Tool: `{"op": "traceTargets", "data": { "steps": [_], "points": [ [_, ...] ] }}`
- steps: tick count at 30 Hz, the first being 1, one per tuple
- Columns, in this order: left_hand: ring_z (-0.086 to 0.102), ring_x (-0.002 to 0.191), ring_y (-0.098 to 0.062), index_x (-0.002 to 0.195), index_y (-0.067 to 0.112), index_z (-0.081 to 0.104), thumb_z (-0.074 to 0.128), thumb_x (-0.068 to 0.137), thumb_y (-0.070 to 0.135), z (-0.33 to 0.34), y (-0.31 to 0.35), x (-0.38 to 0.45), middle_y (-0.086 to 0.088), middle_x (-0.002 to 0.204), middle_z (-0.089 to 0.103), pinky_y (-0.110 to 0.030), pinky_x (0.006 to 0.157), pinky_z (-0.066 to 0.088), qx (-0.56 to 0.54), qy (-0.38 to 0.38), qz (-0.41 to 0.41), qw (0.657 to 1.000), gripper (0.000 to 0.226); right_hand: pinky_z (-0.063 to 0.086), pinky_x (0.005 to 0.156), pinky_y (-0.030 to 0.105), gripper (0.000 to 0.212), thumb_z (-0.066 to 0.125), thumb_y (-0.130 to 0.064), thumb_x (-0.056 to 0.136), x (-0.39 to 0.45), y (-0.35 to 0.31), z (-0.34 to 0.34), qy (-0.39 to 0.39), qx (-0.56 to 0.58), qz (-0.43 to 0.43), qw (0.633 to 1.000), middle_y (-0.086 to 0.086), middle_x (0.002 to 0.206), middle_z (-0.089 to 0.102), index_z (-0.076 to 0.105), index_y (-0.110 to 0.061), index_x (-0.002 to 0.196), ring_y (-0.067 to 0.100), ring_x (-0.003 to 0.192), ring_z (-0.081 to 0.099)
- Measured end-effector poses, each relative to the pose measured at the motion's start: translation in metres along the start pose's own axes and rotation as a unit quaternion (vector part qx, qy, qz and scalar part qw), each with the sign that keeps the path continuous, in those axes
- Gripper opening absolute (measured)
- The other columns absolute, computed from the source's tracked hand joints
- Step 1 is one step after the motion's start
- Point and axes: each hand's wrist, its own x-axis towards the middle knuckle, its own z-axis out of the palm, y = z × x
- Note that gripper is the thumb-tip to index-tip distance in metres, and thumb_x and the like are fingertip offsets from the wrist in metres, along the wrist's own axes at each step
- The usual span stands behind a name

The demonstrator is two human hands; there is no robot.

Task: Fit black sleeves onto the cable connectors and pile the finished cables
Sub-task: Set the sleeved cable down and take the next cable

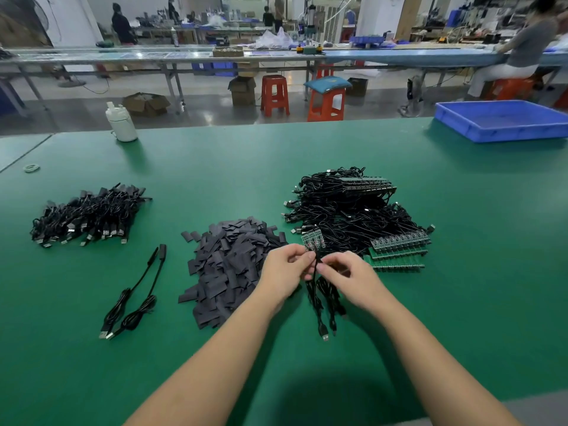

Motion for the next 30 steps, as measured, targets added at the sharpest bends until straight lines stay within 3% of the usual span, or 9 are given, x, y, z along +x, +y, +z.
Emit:
{"op": "traceTargets", "data": {
  "steps": [3, 7, 9, 11, 15, 19, 22, 26, 30],
  "points": [
    [0.066, 0.064, -0.010, 0.085, 0.005, 0.066, 0.062, 0.095, 0.008, -0.001, 0.007, -0.002, -0.005, 0.072, 0.068, -0.021, 0.057, 0.052, 0.051, -0.013, 0.013, 0.999, 0.011, 0.047, 0.083, 0.018, 0.022, 0.067, -0.037, 0.092, 0.007, -0.010, -0.009, 0.080, 0.079, 0.013, 0.994, -0.011, 0.106, 0.064, 0.069, -0.029, 0.113, 0.002, 0.095, 0.061],
    [0.063, 0.055, -0.006, 0.084, 0.013, 0.067, 0.064, 0.094, 0.019, 0.000, 0.017, -0.007, -0.006, 0.069, 0.071, -0.018, 0.053, 0.048, 0.170, -0.005, 0.066, 0.983, 0.012, 0.047, 0.069, 0.010, 0.011, 0.073, -0.023, 0.090, 0.016, -0.029, -0.016, 0.083, 0.194, -0.001, 0.977, -0.008, 0.085, 0.072, 0.075, -0.021, 0.100, -0.004, 0.071, 0.061],
    [0.065, 0.064, -0.015, 0.085, 0.019, 0.067, 0.063, 0.093, 0.030, 0.000, 0.022, -0.008, -0.007, 0.075, 0.071, -0.025, 0.065, 0.051, 0.228, 0.023, 0.102, 0.968, 0.014, 0.046, 0.067, 0.009, 0.005, 0.073, -0.019, 0.090, 0.019, -0.034, -0.018, 0.085, 0.179, -0.022, 0.980, -0.008, 0.080, 0.072, 0.077, -0.019, 0.092, -0.006, 0.068, 0.060],
    [0.067, 0.075, -0.020, 0.089, 0.020, 0.070, 0.063, 0.093, 0.033, -0.001, 0.027, -0.008, -0.003, 0.078, 0.072, -0.033, 0.075, 0.055, 0.218, 0.036, 0.115, 0.968, 0.015, 0.046, 0.069, 0.008, 0.006, 0.072, -0.017, 0.090, 0.020, -0.039, -0.020, 0.086, 0.165, -0.042, 0.982, -0.011, 0.078, 0.073, 0.076, -0.022, 0.087, -0.007, 0.069, 0.061],
    [0.058, 0.057, -0.012, 0.082, 0.019, 0.072, 0.068, 0.091, 0.030, -0.004, 0.036, -0.007, 0.004, 0.070, 0.073, -0.039, 0.067, 0.056, 0.203, 0.067, 0.119, 0.970, 0.015, 0.049, 0.070, 0.013, 0.017, 0.076, -0.017, 0.086, 0.020, -0.044, -0.021, 0.073, 0.175, -0.057, 0.980, -0.016, 0.072, 0.072, 0.074, -0.031, 0.079, -0.003, 0.067, 0.062],
    [0.062, 0.059, -0.014, 0.080, 0.020, 0.074, 0.068, 0.090, 0.033, -0.002, 0.039, -0.011, 0.006, 0.067, 0.071, -0.037, 0.068, 0.055, 0.242, 0.110, 0.143, 0.953, 0.017, 0.049, 0.068, 0.019, 0.018, 0.080, -0.020, 0.083, 0.020, -0.049, -0.016, 0.123, 0.140, -0.051, 0.981, -0.012, 0.071, 0.073, 0.073, -0.034, 0.074, 0.001, 0.066, 0.061],
    [0.062, 0.063, -0.016, 0.082, 0.020, 0.075, 0.068, 0.090, 0.035, -0.001, 0.040, -0.013, 0.007, 0.065, 0.068, -0.032, 0.070, 0.052, 0.275, 0.141, 0.162, 0.937, 0.018, 0.048, 0.067, 0.017, 0.021, 0.080, -0.022, 0.082, 0.019, -0.052, -0.012, 0.154, 0.125, -0.053, 0.979, -0.018, 0.068, 0.070, 0.071, -0.038, 0.071, -0.003, 0.064, 0.060],
    [0.061, 0.065, -0.014, 0.086, 0.021, 0.076, 0.067, 0.090, 0.036, 0.000, 0.041, -0.015, 0.006, 0.067, 0.069, -0.030, 0.071, 0.049, 0.288, 0.157, 0.174, 0.928, 0.018, 0.047, 0.066, 0.015, 0.004, 0.080, -0.025, 0.082, 0.015, -0.052, -0.006, 0.180, 0.128, -0.043, 0.974, -0.015, 0.071, 0.072, 0.078, -0.026, 0.078, -0.003, 0.067, 0.062],
    [0.061, 0.065, -0.013, 0.086, 0.021, 0.077, 0.068, 0.090, 0.036, 0.000, 0.040, -0.015, 0.006, 0.067, 0.070, -0.030, 0.071, 0.049, 0.287, 0.163, 0.181, 0.927, 0.017, 0.044, 0.064, 0.010, 0.003, 0.080, -0.025, 0.082, 0.012, -0.054, -0.003, 0.193, 0.148, -0.027, 0.970, -0.016, 0.071, 0.072, 0.079, -0.023, 0.080, -0.007, 0.066, 0.062]
  ]
}}
